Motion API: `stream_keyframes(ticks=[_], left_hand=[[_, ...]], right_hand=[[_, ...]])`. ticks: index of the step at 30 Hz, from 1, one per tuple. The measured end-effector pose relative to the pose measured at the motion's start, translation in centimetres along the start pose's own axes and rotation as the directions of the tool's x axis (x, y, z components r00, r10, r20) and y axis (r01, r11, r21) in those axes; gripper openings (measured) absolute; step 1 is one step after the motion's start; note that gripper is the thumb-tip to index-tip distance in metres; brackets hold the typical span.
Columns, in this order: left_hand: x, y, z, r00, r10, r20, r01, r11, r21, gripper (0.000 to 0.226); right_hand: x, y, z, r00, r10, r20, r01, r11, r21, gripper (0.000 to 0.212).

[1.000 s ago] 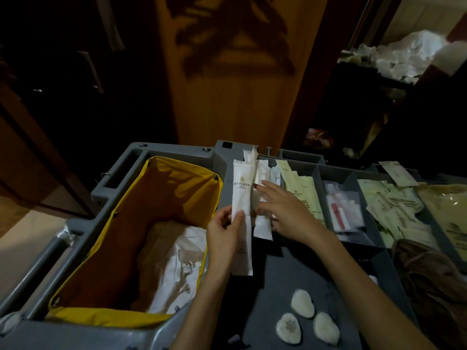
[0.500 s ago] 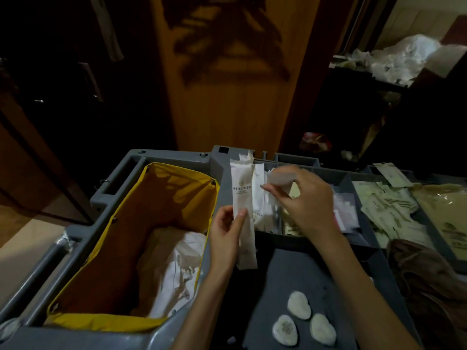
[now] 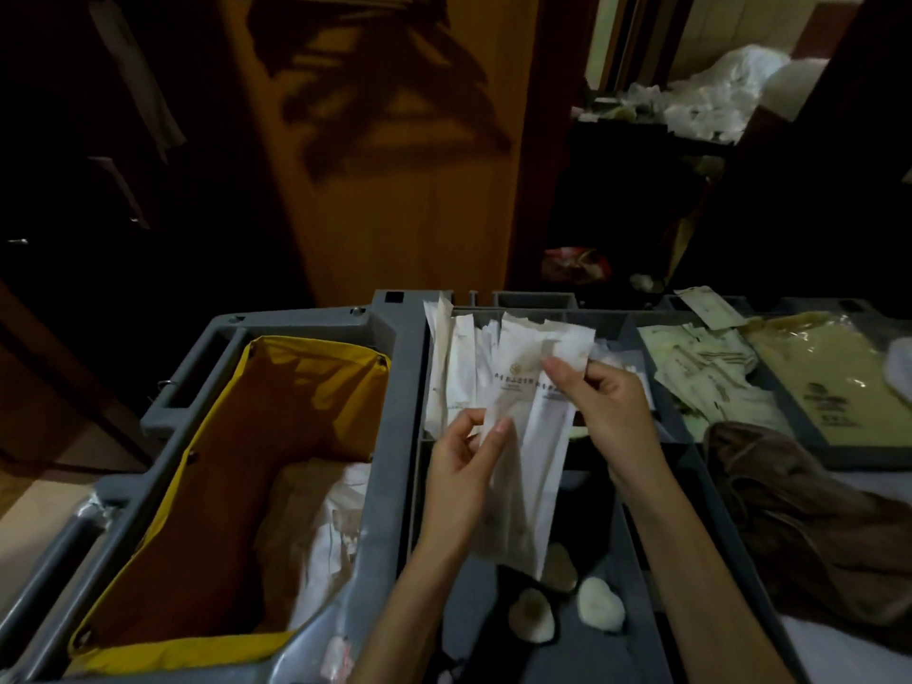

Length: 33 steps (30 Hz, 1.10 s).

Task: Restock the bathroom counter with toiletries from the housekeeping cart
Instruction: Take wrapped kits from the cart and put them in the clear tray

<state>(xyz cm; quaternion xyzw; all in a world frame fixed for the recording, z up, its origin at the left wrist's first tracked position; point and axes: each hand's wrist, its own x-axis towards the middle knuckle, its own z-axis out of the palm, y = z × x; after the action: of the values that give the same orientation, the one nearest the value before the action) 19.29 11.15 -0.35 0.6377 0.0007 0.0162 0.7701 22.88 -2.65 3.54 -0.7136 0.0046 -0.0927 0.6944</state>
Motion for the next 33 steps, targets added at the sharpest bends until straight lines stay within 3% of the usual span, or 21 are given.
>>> stream_keyframes(ticks=[3,10,14,17,21,25,30,33], left_hand=[[-1.3,0.2,1.3,0.993,-0.077,0.087,0.074,0.997,0.032,0.025],[-4.7,-0.3,6.2,0.933,-0.247,0.260,0.203,0.961,0.185,0.018],[-6.3,-0.7,9.1,0.869,-0.366,0.332,0.271,0.915,0.299,0.018],[-7.7,-0.8,11.5,0.796,-0.444,0.412,0.321,0.886,0.336,0.014],[-10.3,-1.0,15.2,0.688,-0.477,0.547,0.278,0.870,0.409,0.017],[-13.6,-1.1,19.7,0.534,-0.517,0.669,0.312,0.856,0.412,0.024],[-17.9,-1.5,25.3,0.361,-0.567,0.741,0.178,0.821,0.542,0.012],[-21.3,-2.1,28.5,0.264,-0.591,0.762,0.106,0.803,0.586,0.019]], right_hand=[[-1.2,0.7,-1.6,0.999,0.021,-0.045,-0.020,1.000,0.022,0.007],[-4.6,1.4,-6.2,0.991,0.045,-0.123,-0.046,0.999,0.001,0.004],[-7.3,1.1,-10.6,0.971,0.135,-0.196,-0.128,0.991,0.050,0.024],[-10.0,0.6,-14.4,0.955,0.191,-0.226,-0.176,0.981,0.083,0.012],[-14.3,0.0,-19.6,0.920,0.201,-0.336,-0.200,0.979,0.040,0.015],[-19.1,-0.6,-24.0,0.877,0.160,-0.452,-0.206,0.977,-0.053,0.019],[-26.1,-1.2,-28.0,0.743,0.160,-0.650,-0.253,0.966,-0.050,0.018],[-30.6,-2.2,-29.8,0.649,0.157,-0.744,-0.269,0.963,-0.031,0.019]])
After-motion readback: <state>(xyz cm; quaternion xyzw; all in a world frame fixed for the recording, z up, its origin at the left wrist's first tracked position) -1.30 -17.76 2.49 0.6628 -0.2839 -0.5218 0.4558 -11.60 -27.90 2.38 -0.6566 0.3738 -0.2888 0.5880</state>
